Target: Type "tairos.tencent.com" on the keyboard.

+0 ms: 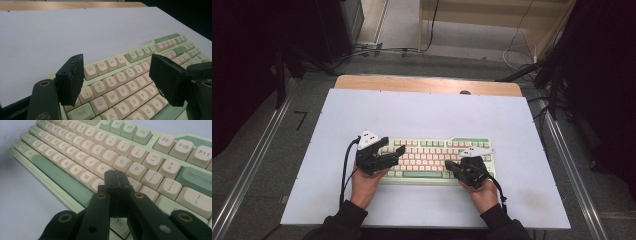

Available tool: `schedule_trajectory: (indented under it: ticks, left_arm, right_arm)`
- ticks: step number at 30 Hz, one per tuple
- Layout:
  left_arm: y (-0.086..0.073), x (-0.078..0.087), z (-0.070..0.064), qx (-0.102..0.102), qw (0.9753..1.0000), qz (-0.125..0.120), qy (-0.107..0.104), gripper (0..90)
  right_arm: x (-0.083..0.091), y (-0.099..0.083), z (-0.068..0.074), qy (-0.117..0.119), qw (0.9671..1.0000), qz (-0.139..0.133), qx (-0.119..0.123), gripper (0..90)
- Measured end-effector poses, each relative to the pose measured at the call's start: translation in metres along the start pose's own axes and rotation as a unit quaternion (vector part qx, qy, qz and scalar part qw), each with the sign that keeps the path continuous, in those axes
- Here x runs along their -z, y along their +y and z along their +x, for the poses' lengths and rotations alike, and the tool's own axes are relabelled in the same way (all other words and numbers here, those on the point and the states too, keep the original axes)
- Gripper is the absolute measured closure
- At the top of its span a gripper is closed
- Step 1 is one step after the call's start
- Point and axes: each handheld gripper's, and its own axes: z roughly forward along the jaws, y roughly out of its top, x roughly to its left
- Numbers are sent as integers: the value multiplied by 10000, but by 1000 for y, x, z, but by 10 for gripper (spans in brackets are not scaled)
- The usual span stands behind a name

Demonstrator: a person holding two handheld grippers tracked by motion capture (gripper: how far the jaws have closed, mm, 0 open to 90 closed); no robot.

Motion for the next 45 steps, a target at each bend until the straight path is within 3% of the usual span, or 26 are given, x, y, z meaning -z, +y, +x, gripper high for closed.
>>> schedule_trajectory:
  ticks: [9,12,16,18,20,23,27,32,39,42,45]
  left_arm:
    - [0,0,-1,-21,10000,8,-14,289]
    - [0,1,0,-4,10000,-19,-19,289]
    - [0,0,0,-9,10000,6,-24,289]
    - [0,0,0,-4,10000,-14,-28,288]
    - [0,0,0,-1,10000,-11,-33,288]
    - [-1,-1,-1,-31,10000,23,-29,289]
    - [-1,-1,-1,-34,10000,33,-67,302]
    - [-1,-1,-3,-61,9992,112,-377,453]
    - [-2,-4,-5,-24,9947,325,-971,882]
    - [-3,-6,-8,-98,9932,494,-1048,900]
    - [-6,-9,-12,-250,9923,702,-989,900]
  right_arm:
    - [-4,-1,0,-14,9999,101,13,876]
    - [6,2,-1,52,9995,-302,-51,869]
    - [22,5,-7,153,9957,-884,-217,666]
    - [28,6,-10,17,9936,-1094,-269,459]
    - [32,7,-14,-140,9919,-1221,-316,326]
    - [34,6,-19,-222,9905,-1298,-400,261]
    - [34,7,-23,-358,9899,-1292,-464,244]
    - [34,7,-25,-380,9901,-1247,-517,241]
    - [32,7,-25,-385,9909,-1186,-501,241]
    - [31,7,-24,-382,9914,-1157,-478,241]
    - [30,6,-23,-378,9921,-1102,-456,241]
